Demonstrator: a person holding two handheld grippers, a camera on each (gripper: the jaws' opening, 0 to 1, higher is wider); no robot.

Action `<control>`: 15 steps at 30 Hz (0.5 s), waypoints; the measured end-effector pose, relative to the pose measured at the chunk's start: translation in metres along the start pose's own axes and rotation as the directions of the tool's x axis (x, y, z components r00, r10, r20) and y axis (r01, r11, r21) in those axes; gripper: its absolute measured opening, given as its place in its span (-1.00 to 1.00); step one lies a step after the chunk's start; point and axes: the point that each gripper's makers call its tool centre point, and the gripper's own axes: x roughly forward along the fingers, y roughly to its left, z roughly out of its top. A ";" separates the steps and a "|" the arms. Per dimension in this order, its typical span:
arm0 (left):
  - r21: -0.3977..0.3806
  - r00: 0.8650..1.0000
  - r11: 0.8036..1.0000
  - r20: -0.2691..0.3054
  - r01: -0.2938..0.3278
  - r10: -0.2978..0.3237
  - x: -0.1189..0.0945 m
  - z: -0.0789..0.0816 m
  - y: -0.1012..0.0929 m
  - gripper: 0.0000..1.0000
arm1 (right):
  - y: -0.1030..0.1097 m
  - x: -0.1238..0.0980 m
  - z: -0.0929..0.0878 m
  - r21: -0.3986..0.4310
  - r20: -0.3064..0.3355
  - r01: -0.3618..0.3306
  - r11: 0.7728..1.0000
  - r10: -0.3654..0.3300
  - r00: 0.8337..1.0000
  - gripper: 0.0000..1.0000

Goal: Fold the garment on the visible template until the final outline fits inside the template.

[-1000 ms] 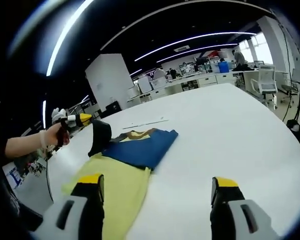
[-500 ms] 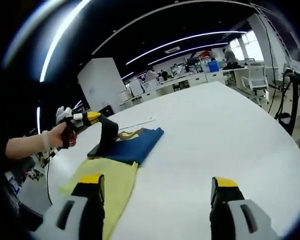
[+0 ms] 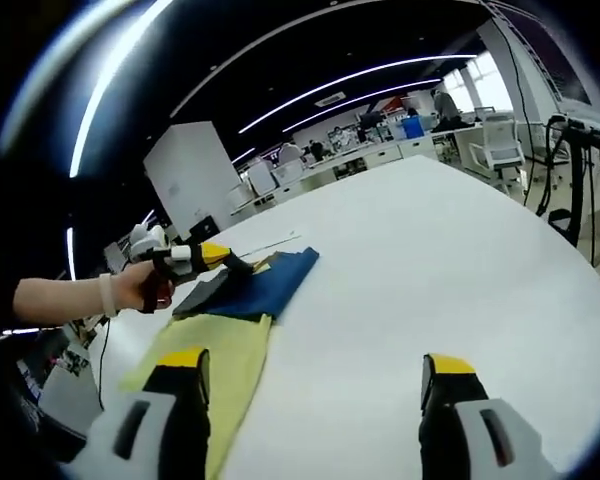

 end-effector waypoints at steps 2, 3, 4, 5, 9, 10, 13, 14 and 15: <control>0.003 1.000 1.000 -0.011 0.005 -0.005 0.006 -0.003 0.000 -1.00 | 0.000 0.000 -0.001 -0.001 -0.001 0.002 1.000 -0.002 1.000 0.75; -0.001 1.000 1.000 -0.020 0.005 -0.005 0.008 -0.006 0.001 -1.00 | -0.001 0.000 -0.002 0.000 -0.003 0.004 1.000 -0.004 1.000 0.75; -0.007 1.000 1.000 -0.025 0.002 -0.002 0.011 -0.008 0.001 -1.00 | 0.000 0.000 -0.002 0.002 -0.005 0.003 1.000 -0.003 1.000 0.75; -0.010 0.999 1.000 -0.037 0.007 -0.007 0.014 -0.011 0.001 -1.00 | 0.000 0.000 -0.004 0.006 -0.006 0.002 1.000 -0.002 1.000 0.74; 0.004 0.998 1.000 -0.061 0.006 -0.006 0.020 -0.019 0.000 -1.00 | -0.001 0.000 -0.008 -0.003 -0.020 0.008 1.000 -0.008 1.000 0.74; 0.006 0.998 1.000 -0.066 0.011 -0.011 0.022 -0.021 -0.002 -1.00 | -0.001 0.000 -0.008 0.001 -0.018 0.008 1.000 -0.008 1.000 0.74; 0.031 0.996 0.999 -0.088 0.011 -0.008 0.025 -0.027 -0.003 -1.00 | -0.002 0.001 -0.009 0.013 -0.019 0.011 1.000 -0.011 1.000 0.74; 0.050 0.995 0.999 -0.104 0.019 -0.013 0.026 -0.031 -0.004 -1.00 | -0.002 0.001 -0.010 0.014 -0.018 0.011 1.000 -0.011 1.000 0.74; 0.051 0.994 0.998 -0.111 0.021 -0.015 0.027 -0.033 -0.004 -1.00 | -0.001 0.002 -0.010 0.018 -0.016 0.009 1.000 -0.009 1.000 0.74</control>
